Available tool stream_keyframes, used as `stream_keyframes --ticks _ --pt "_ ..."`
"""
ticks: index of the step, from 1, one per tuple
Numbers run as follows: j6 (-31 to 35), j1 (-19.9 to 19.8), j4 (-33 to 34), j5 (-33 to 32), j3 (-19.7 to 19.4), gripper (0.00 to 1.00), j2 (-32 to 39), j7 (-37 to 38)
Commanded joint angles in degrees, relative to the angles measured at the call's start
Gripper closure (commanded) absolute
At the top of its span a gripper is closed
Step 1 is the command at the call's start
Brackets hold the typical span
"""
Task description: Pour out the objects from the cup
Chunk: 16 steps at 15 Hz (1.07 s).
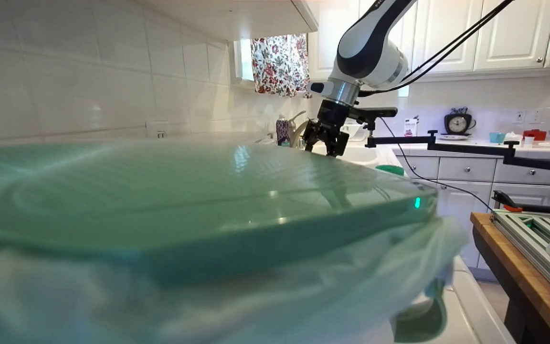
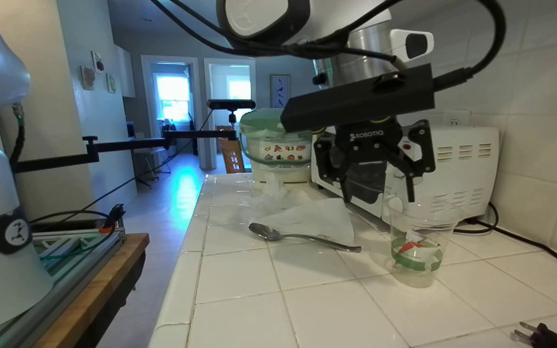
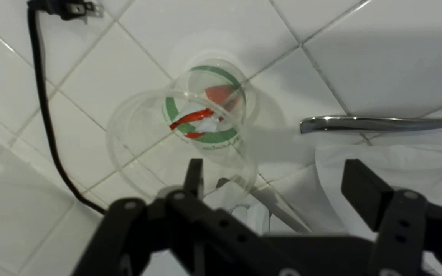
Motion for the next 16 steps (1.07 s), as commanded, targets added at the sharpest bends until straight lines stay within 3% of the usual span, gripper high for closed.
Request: stream_keyframes --ticks 1,2,6,10,16 --pt "-0.1 -0.8 1.6 2.6 0.4 0.24 1.9 -4.4" --pt "-0.1 -0.9 1.7 2.6 0.4 0.21 2.2 -4.5" --pt "-0.2 -1.3 2.2 2.6 0.5 0.28 2.9 -4.9" --pt "-0.2 -1.5 2.6 2.6 0.5 0.55 3.0 -5.8" --pt "-0.1 -1.9 3.2 2.6 0.6 0.59 3.4 -7.3"
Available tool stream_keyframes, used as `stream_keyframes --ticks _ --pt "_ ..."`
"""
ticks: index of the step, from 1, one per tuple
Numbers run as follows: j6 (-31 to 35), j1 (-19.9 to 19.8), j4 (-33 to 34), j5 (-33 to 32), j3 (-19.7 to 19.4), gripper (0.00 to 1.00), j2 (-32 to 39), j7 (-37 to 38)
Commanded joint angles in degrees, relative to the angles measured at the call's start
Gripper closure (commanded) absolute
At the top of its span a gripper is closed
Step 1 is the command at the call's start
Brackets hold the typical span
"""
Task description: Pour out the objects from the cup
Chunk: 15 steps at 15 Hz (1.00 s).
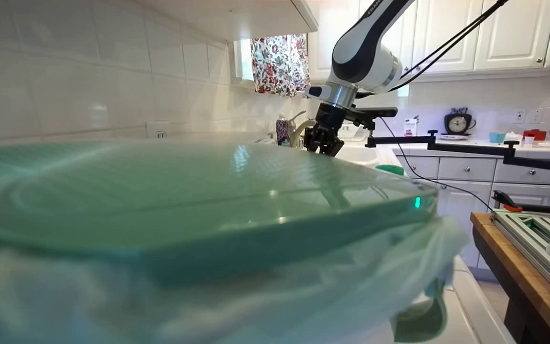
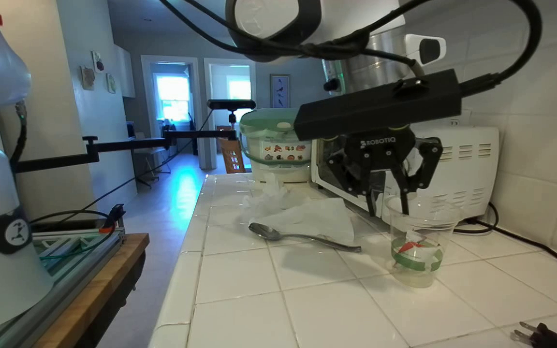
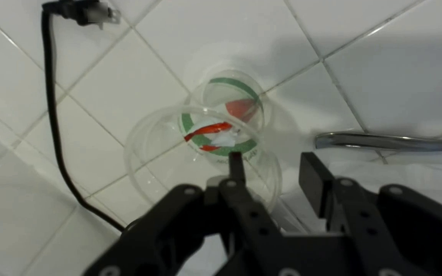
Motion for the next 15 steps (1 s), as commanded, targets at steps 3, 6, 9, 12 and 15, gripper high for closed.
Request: stream_keyframes --ticks 3,6,9,12,15 --pt "-0.2 -0.8 1.1 2.0 0.6 0.68 1.0 -4.4" --pt "-0.2 -0.8 1.1 2.0 0.6 0.87 1.1 -4.9" --pt "-0.1 -0.8 1.0 1.9 0.6 1.0 1.2 -5.1" --pt "-0.5 -0.8 0.6 2.2 0.5 0.98 -0.1 -4.1" --pt "-2.3 -1.0 0.0 3.9 0.3 0.98 -2.1 -2.8"
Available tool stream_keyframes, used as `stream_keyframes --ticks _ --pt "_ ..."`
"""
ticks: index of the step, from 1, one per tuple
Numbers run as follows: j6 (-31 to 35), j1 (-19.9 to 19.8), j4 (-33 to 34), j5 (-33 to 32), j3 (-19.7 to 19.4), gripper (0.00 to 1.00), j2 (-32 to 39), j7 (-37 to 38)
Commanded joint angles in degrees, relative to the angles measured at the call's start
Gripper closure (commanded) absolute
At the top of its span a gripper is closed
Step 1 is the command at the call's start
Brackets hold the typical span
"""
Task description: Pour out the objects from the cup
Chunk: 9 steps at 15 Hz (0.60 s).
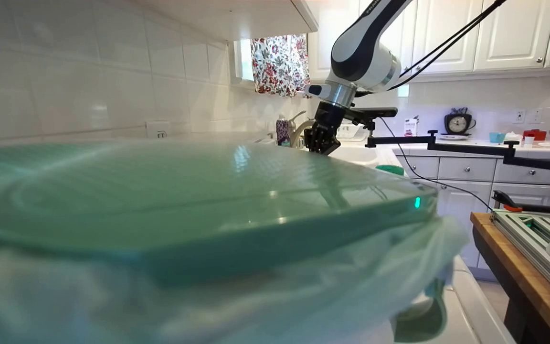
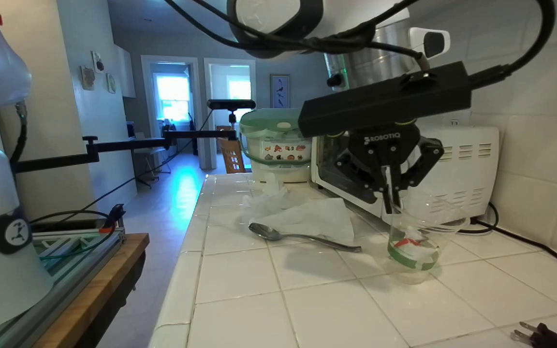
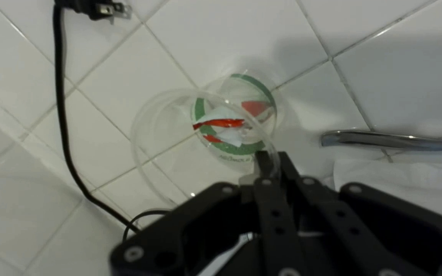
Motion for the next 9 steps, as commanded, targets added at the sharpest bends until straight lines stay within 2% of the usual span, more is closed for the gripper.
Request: stream_keyframes --ticks 1,6,7,9 --pt "-3.1 -0.9 -0.8 4.0 0.2 0.98 -3.0 -0.4" --pt "-10.1 -1.6 -0.9 9.7 -1.0 0.98 -7.0 2.9" --pt "-12.4 -4.2 -1.0 9.7 1.1 0.98 -7.9 4.6" --pt "-15.7 -4.8 -1.1 11.3 1.0 0.98 -9.1 6.5"
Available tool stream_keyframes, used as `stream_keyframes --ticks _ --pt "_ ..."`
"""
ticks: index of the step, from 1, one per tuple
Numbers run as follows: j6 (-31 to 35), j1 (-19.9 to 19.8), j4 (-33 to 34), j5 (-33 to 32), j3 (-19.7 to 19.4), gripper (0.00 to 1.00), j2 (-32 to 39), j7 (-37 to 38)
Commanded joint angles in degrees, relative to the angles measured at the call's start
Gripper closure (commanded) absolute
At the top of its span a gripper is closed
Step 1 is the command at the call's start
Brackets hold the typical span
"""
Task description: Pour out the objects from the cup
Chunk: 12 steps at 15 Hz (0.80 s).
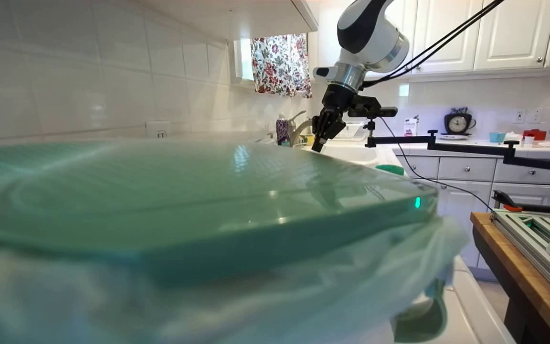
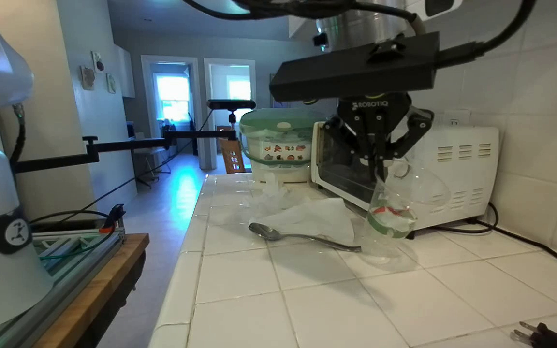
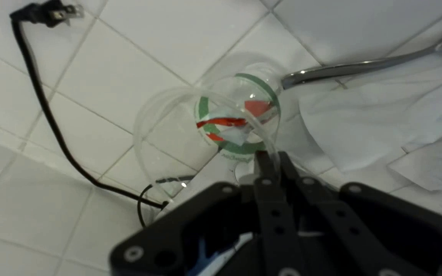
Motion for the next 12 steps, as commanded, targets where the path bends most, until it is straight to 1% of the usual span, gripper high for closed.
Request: stream_keyframes --ticks 1,8,9,12 --pt "-5.4 -2.4 -0.7 3.2 1.2 0.98 -2.7 3.7" --pt "-12.8 -2.8 -1.4 10.1 0.8 0.98 -6.0 9.3" --pt "-14.6 -2.9 -1.5 10.5 0.7 0.98 -6.3 10.8" --pt "-17.0 -3.1 -1.9 11.4 0.7 0.98 -6.8 12.9"
